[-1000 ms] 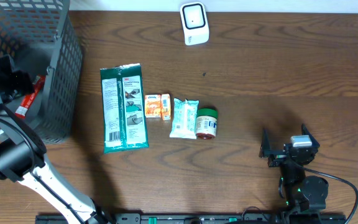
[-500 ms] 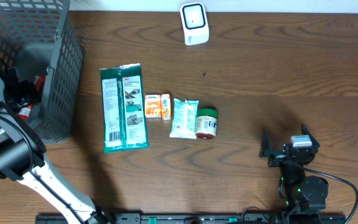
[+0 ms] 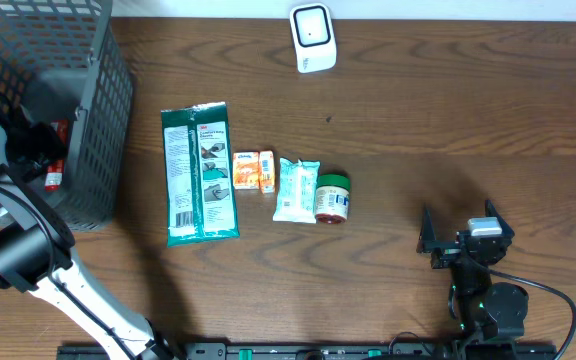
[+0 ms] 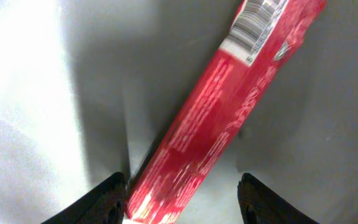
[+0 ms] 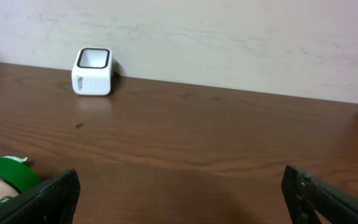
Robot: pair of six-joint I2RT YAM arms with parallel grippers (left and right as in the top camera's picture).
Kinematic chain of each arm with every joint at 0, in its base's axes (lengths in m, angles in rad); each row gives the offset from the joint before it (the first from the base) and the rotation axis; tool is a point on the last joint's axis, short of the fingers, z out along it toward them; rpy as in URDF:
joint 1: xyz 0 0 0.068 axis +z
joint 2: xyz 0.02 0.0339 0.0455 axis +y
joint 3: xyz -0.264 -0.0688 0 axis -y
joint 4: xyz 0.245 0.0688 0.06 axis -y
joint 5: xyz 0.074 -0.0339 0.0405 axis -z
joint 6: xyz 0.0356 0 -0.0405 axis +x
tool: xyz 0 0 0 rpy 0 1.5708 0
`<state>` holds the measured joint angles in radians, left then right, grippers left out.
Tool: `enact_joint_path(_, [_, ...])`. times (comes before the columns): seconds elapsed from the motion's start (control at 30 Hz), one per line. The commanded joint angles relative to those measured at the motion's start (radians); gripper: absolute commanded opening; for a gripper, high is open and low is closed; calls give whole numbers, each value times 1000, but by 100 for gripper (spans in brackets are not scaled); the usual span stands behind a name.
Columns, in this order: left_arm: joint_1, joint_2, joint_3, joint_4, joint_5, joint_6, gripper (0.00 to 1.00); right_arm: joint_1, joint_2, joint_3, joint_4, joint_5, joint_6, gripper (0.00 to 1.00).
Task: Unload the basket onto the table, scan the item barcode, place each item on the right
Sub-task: 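Grasp the red stick package with the left gripper and lift it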
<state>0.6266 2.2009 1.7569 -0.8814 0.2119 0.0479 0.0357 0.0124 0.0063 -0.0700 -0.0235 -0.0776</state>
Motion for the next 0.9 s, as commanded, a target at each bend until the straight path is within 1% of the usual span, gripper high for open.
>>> enact_joint_path(0.0, [2, -31, -5, 32, 23, -16, 60, -11, -4, -1, -4, -4, -6, 99])
enact_joint_path(0.1, [2, -31, -5, 63, 24, -6, 60, -11, -4, -1, -4, -4, -6, 99])
enact_joint_path(0.23, [-3, -31, -38, 86, 21, 56, 60, -11, -4, -1, -3, -4, -6, 99])
enact_joint_path(0.47, [-4, -31, -167, 159, 12, 56, 60, -11, -4, -1, -3, -4, -6, 99])
enact_joint_path(0.5, [-4, -31, -168, 158, 12, 56, 49, -11, -4, -1, -3, -4, -6, 99])
enact_joint_path(0.57, [-4, -32, -167, 155, 14, 55, 11, -11, -4, -1, -4, -4, -6, 99])
enact_joint_path(0.6, [-4, -37, -167, 154, 19, 55, 7, -11, -4, -1, -3, -4, -6, 99])
enact_joint_path(0.73, [-4, -70, -149, 155, 24, 51, 7, -11, -4, -1, -4, -4, -6, 99])
enact_joint_path(0.87, [-4, -164, -118, 166, 24, 29, 7, -11, -4, -1, -3, -4, -6, 99])
